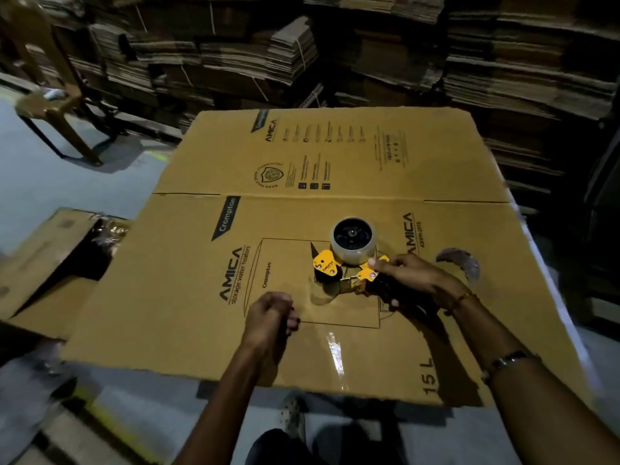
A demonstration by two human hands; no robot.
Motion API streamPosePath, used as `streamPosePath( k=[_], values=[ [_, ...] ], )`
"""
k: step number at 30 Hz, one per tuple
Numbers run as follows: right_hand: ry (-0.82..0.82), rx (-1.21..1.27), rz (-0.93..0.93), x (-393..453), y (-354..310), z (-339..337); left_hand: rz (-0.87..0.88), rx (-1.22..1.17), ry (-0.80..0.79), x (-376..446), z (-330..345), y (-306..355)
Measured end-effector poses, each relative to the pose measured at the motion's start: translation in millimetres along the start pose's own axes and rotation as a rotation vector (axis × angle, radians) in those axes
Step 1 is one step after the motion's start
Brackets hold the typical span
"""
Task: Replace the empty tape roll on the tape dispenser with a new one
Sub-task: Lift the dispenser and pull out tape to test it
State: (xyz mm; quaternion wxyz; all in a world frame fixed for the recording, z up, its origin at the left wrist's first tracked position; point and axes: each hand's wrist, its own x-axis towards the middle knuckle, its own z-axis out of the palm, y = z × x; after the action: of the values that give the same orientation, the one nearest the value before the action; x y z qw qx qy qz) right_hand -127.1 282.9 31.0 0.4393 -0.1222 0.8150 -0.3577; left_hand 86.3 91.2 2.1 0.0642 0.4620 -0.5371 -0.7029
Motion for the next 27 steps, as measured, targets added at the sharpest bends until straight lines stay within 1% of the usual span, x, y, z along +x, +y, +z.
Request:
streamPosePath(
  k=[3, 5, 7, 9, 12, 17, 21, 25, 27],
  values=[
    [-0.139, 0.186, 0.067, -10.4, -9.4, 2.5, -0.048, 0.023, -0.023, -2.8, 13.0, 4.9],
    [-0.169, 0.205, 0.058, -15.1, -14.2, 6.6, -0.052, 0.041, -0.016, 3.0, 20.1, 14.0],
    [-0.15, 0.186, 0.043, -17.5, -18.5, 10.8, -0.054, 0.104, -0.012, 9.8, 24.5, 22.7],
    [-0.101, 0.195, 0.041, -20.5, -21.6, 14.1, -0.08, 0.162, -0.016, 15.0, 27.3, 30.3],
    [-0.011, 0.179, 0.017, -28.5, -22.3, 20.6, -0.138, 0.246, -0.093, 24.6, 26.2, 37.5],
    [0.224, 0.063, -0.003, -43.8, -10.1, 36.3, -0.194, 0.353, -0.221, 34.6, 29.6, 54.7],
    [0.432, -0.045, 0.066, -68.0, -6.0, 54.8, -0.203, 0.448, -0.381, 40.7, 31.6, 67.6],
    [0.537, -0.108, 0.173, -102.6, -10.9, 77.2, -0.24, 0.506, -0.57, 52.2, 30.9, 67.4],
    [0.604, -0.099, 0.217, -118.8, -11.9, 93.4, -0.207, 0.534, -0.603, 57.6, 29.8, 60.8]
  ],
)
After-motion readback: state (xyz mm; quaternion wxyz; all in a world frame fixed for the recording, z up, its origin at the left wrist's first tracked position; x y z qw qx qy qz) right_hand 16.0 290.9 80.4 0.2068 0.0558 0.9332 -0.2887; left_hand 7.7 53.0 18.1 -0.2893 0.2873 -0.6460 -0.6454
